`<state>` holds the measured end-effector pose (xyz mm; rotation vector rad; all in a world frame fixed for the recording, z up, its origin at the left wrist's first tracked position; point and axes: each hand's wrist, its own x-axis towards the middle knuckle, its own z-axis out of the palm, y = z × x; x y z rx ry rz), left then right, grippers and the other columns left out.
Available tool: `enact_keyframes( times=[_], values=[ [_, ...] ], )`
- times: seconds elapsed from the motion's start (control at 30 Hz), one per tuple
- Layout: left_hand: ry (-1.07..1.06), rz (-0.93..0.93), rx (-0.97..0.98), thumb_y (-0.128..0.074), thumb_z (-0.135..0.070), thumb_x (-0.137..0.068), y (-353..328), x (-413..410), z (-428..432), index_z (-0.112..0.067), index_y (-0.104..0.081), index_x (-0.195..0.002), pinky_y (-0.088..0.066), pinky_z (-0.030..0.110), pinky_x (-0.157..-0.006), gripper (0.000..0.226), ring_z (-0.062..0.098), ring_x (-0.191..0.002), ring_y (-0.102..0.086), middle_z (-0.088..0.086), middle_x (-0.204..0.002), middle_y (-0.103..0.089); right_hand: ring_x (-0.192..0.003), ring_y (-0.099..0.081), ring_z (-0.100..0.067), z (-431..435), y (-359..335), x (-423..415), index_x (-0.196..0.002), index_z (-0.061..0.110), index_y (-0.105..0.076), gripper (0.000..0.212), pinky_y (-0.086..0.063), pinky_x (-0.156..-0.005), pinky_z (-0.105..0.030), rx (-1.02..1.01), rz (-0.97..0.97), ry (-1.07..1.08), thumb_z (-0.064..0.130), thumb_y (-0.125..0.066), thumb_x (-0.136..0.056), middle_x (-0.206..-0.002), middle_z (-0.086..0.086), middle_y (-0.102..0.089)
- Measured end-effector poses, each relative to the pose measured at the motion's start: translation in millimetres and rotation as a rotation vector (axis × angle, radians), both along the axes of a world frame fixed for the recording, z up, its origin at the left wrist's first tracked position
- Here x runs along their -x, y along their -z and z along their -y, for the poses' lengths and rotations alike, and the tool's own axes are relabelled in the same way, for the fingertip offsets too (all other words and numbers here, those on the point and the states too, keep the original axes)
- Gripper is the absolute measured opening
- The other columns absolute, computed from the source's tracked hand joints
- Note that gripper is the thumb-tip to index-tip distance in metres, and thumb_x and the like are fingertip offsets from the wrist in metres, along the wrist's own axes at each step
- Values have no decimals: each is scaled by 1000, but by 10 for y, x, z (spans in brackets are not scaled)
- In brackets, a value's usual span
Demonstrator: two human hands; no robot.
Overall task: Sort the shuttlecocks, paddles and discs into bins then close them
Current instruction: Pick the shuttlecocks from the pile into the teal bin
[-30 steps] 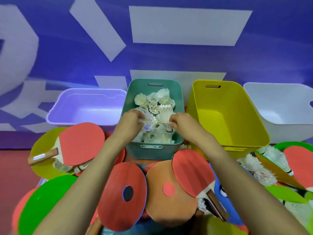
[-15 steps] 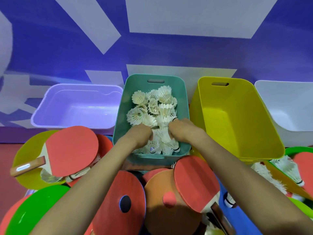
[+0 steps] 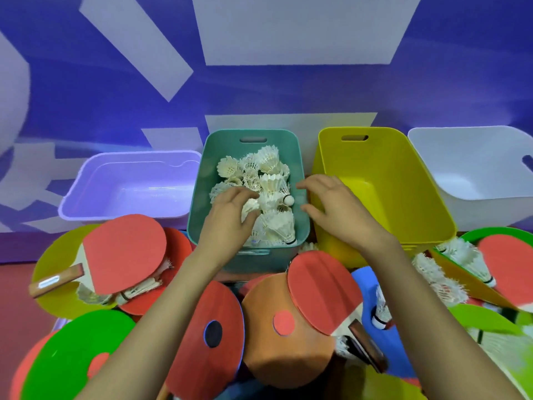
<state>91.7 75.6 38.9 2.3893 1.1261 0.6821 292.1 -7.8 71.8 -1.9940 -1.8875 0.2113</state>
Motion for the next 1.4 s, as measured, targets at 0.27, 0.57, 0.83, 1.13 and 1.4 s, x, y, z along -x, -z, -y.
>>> enact_keyframes(
  times=[0.27, 0.57, 0.83, 1.13, 1.4],
  values=[
    [305, 211, -65, -53, -23, -90, -139, -418, 875, -12, -62, -109, -41, 23, -93, 24, 15, -106, -54, 2, -112, -58, -110, -53, -26, 940, 32, -247, -121, 12, -59, 35, -35, -92, -25, -199, -125, 177, 21, -54, -87, -119, -7, -58],
    [400, -86, 201, -67, -15, -82, 556, -1253, 1726, -11, -62, -114, -37, 25, -95, 33, 23, -109, -53, 7, -115, -57, -111, -49, -22, 1884, 522, -1013, -128, 16, -51, 36, -33, -83, -25, 208, -128, 189, 24, -56, -93, -128, -5, -51],
    [390, -437, 175, -63, -18, -85, 912, -1815, 2156, -14, -54, -129, -30, 32, -104, 46, 28, -130, -36, 10, -139, -43, -122, -43, -27, 2367, 789, -1542, -132, 13, -48, 47, -40, -97, -39, 501, -158, 177, 17, -62, -88, -132, -9, -48],
    [202, -320, 36, -47, -21, -82, 915, -1921, 2439, -12, -67, -82, -45, 37, -66, 22, 32, -76, -60, 7, -76, -64, -125, -41, -25, 2662, 954, -1731, -135, 18, -42, 49, -42, -92, -36, 469, -136, 191, 20, -60, -89, -134, -5, -44],
    [145, -280, 67, -52, -16, -81, 877, -2015, 2555, -8, -67, -83, -44, 37, -62, 17, 32, -73, -59, 8, -76, -64, -118, -43, -28, 2538, 1236, -1692, -131, 15, -47, 38, -44, -80, -37, 347, -40, 328, 19, -50, -94, -128, -10, -43]
  ],
)
